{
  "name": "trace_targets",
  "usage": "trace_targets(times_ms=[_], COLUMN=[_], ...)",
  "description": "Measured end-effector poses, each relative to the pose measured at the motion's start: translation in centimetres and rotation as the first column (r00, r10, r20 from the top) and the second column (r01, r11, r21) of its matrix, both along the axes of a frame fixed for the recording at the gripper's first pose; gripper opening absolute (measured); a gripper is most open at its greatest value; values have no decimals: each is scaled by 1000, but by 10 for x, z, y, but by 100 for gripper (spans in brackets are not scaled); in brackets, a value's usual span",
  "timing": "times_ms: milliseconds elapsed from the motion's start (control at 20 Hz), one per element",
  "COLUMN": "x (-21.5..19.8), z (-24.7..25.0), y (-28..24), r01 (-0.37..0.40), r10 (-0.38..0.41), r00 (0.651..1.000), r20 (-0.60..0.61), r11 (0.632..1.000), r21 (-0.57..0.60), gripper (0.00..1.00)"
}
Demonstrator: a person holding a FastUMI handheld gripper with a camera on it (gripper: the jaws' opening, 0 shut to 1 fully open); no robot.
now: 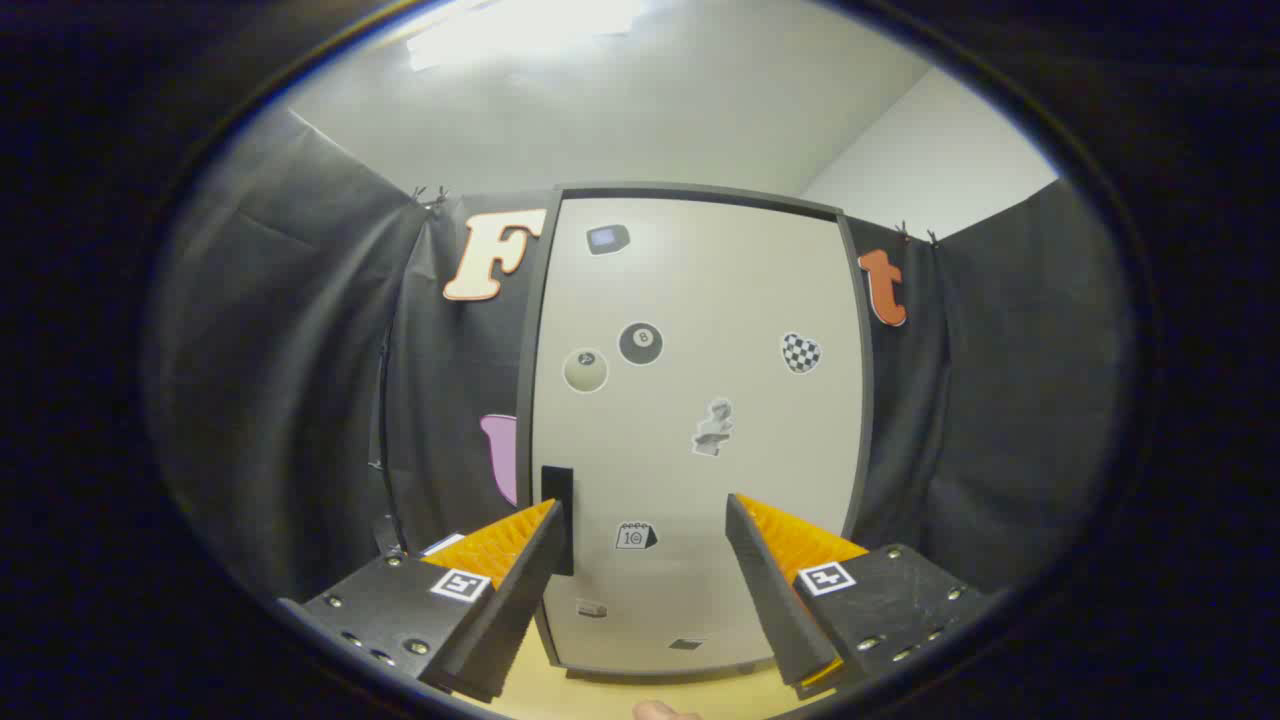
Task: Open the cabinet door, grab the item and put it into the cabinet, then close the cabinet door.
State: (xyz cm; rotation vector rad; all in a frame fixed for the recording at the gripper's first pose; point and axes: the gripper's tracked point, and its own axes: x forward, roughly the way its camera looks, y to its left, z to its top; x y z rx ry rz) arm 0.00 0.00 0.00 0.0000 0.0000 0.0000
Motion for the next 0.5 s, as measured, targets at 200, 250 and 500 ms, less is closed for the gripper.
trace_targets(times_ms=[200, 250, 500], x=[4, 5, 11], z=[2, 3, 1], y=[16, 18, 22], r01=[-22, -25, -30], r10=[22, 25, 31], r00=[1000, 1000, 999], r20=[0, 2, -14], r11=[1000, 1000, 999], r21=[12, 15, 26], gripper=[96, 96, 96])
